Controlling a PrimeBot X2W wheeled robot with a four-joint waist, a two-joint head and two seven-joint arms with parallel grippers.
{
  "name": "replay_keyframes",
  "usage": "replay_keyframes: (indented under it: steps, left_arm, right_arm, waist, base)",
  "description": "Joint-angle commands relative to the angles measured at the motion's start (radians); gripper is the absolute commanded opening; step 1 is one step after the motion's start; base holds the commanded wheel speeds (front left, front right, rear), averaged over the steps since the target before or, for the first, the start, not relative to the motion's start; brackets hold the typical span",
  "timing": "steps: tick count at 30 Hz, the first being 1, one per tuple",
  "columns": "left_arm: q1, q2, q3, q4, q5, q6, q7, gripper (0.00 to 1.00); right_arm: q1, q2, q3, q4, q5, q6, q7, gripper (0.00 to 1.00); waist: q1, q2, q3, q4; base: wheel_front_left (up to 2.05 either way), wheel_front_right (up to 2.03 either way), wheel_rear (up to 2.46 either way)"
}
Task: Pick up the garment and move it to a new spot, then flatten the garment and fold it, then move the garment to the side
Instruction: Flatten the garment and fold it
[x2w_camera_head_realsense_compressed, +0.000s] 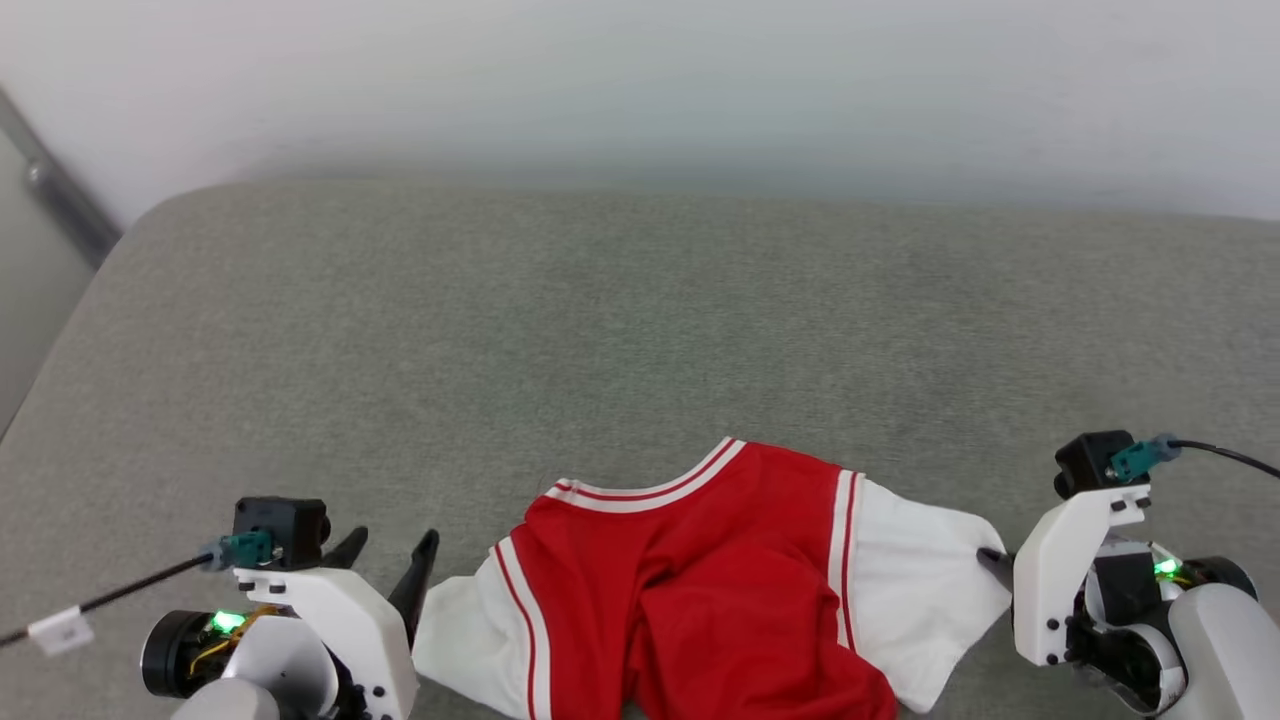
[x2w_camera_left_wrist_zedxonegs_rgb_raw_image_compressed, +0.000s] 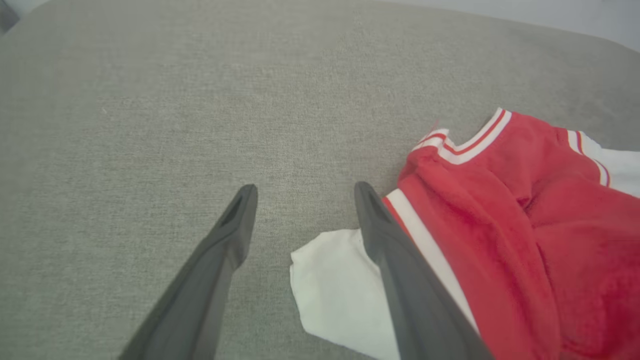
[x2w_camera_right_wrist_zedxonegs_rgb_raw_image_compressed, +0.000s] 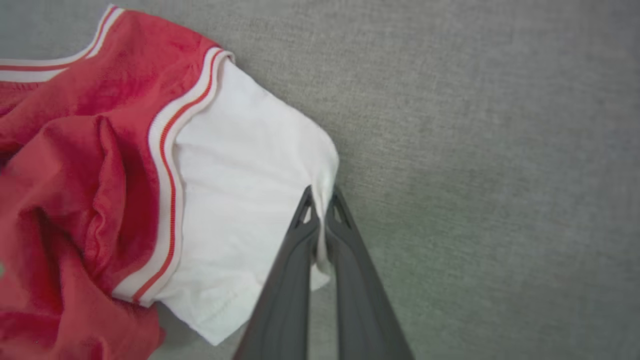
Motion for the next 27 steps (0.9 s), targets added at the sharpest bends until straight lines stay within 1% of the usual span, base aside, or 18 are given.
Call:
replay_keyframes:
  steps: [1, 5, 7, 10, 12, 15, 18, 19, 20, 21, 22, 25, 27]
  left_arm:
    - [-0.013, 0.012, -0.009, -0.003, -0.015, -0.011, 0.043, 1.00]
    - [-0.034, 0.063, -0.031, 0.004, -0.082, -0.044, 0.219, 1.00]
    - [-0.042, 0.079, -0.037, 0.018, -0.116, -0.051, 0.293, 1.00]
    - [-0.057, 0.099, -0.040, 0.051, -0.148, -0.050, 0.374, 1.00]
    - [-0.064, 0.109, -0.053, 0.079, -0.160, -0.061, 0.418, 1.00]
    - [-0.059, 0.103, -0.070, 0.135, -0.189, -0.072, 0.475, 1.00]
    - [-0.050, 0.072, -0.083, 0.188, -0.218, -0.085, 0.498, 1.00]
    - [-0.048, 0.055, -0.087, 0.202, -0.228, -0.090, 0.498, 0.92]
    - [-0.047, 0.042, -0.093, 0.214, -0.232, -0.096, 0.497, 0.55]
    - [-0.048, 0.026, -0.091, 0.225, -0.240, -0.104, 0.486, 0.32]
    - [-0.052, 0.015, -0.091, 0.236, -0.240, -0.108, 0.475, 0.00]
    - [-0.071, -0.002, -0.088, 0.262, -0.224, -0.125, 0.431, 0.00]
    - [-0.090, 0.005, -0.079, 0.278, -0.203, -0.117, 0.395, 0.00]
  right_arm:
    - [0.006, -0.008, 0.000, -0.020, 0.002, -0.001, 0.004, 0.00]
    - [0.024, -0.014, -0.005, -0.099, -0.009, -0.001, 0.027, 0.00]
    - [0.029, -0.010, -0.007, -0.135, -0.014, -0.001, 0.042, 0.00]
    - [0.033, 0.003, -0.011, -0.185, -0.020, -0.001, 0.059, 0.00]
    - [0.040, 0.011, -0.014, -0.207, -0.025, -0.001, 0.065, 0.00]
    - [0.050, 0.020, -0.016, -0.226, -0.028, -0.001, 0.071, 0.00]
    - [0.053, 0.024, -0.019, -0.235, -0.028, -0.001, 0.070, 0.00]
    - [0.055, 0.026, -0.023, -0.238, -0.027, -0.001, 0.068, 0.00]
    - [0.059, 0.027, -0.024, -0.241, -0.024, -0.001, 0.067, 0.00]
    - [0.062, 0.026, -0.026, -0.242, -0.025, -0.001, 0.064, 0.00]
    - [0.065, 0.025, -0.029, -0.243, -0.024, -0.001, 0.063, 0.00]
    - [0.066, 0.016, -0.038, -0.246, -0.022, -0.001, 0.060, 0.00]
    - [0.066, 0.007, -0.041, -0.251, -0.026, -0.001, 0.054, 0.00]
  waist:
    - [0.0000, 0.0000, -0.012, -0.025]
    - [0.0000, 0.0000, 0.002, -0.063]
    - [0.0000, 0.0000, 0.018, -0.082]
    - [0.0000, 0.0000, 0.045, -0.110]
    - [0.0000, 0.0000, 0.061, -0.126]
    - [0.0000, 0.0000, 0.076, -0.147]
    - [0.0000, 0.0000, 0.083, -0.160]
    - [0.0000, 0.0000, 0.084, -0.162]
    - [0.0000, 0.0000, 0.084, -0.164]
    - [0.0000, 0.0000, 0.084, -0.165]
    - [0.0000, 0.0000, 0.082, -0.165]
    - [0.0000, 0.0000, 0.073, -0.159]
    - [0.0000, 0.0000, 0.061, -0.153]
  base:
    - [0.00, 0.00, 0.00]
    - [0.00, 0.00, 0.00]
    - [0.00, 0.00, 0.00]
    - [0.00, 0.00, 0.00]
    - [0.00, 0.00, 0.00]
    - [0.00, 0.00, 0.00]
    - [0.00, 0.00, 0.00]
    - [0.00, 0.00, 0.00]
    - [0.00, 0.00, 0.00]
    - [0.00, 0.00, 0.00]
    - [0.00, 0.00, 0.00]
    - [0.00, 0.00, 0.00]
    - [0.00, 0.00, 0.00]
